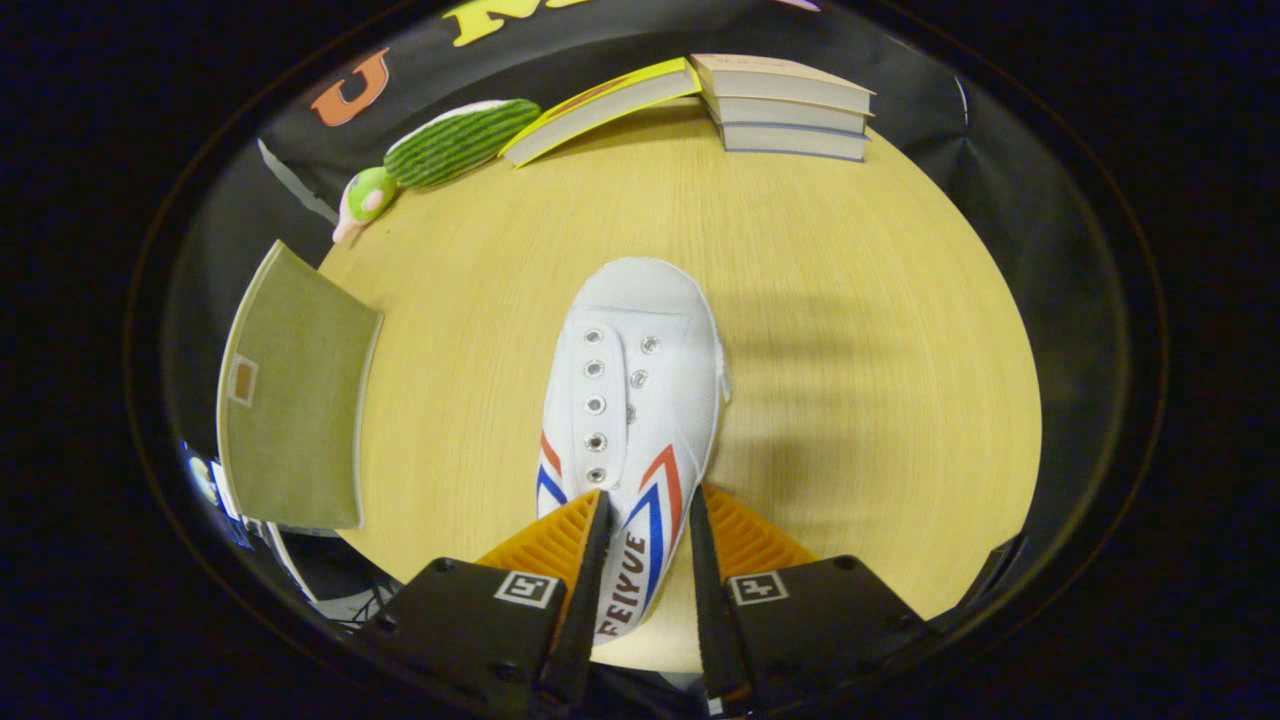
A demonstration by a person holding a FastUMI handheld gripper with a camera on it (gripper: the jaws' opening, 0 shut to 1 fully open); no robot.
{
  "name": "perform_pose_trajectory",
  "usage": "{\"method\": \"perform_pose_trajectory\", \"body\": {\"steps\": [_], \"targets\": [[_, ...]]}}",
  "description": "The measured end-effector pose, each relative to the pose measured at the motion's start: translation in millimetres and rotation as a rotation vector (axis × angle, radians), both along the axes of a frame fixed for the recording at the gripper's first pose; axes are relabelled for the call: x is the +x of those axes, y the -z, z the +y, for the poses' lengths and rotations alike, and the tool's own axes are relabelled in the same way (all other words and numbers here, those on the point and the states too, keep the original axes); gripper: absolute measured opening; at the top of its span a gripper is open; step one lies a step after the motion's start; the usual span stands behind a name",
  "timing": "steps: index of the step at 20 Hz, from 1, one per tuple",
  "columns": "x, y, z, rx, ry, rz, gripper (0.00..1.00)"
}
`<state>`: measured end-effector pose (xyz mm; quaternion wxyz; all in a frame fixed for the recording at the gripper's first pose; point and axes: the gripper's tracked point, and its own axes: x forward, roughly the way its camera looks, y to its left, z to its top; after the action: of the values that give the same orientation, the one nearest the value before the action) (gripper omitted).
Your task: Open the storage box then place both shoes into the box .Put the left shoe in first, then the right shoe, with the right side of both shoes facing outward in a uniform manner.
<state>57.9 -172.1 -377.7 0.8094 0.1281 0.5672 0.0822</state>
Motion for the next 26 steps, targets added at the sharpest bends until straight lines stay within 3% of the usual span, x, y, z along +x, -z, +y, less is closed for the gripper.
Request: {"method": "perform_pose_trajectory", "body": {"steps": [5,9,15,20,26], "targets": [[-0.4,-5.6,-3.8,0.050,0.074,0.003,0.08],[-11.3,-31.0,19.6,0.220,0.138,0.038,0.07],[-25.5,-106.8,39.8,0.305,0.183,-0.059,0.07],[-47.0,-175.8,61.0,0.294,0.184,-0.143,0.06],[-47.8,-238.5,130.8,0.272,0.129,-0.219,0.06]]}}
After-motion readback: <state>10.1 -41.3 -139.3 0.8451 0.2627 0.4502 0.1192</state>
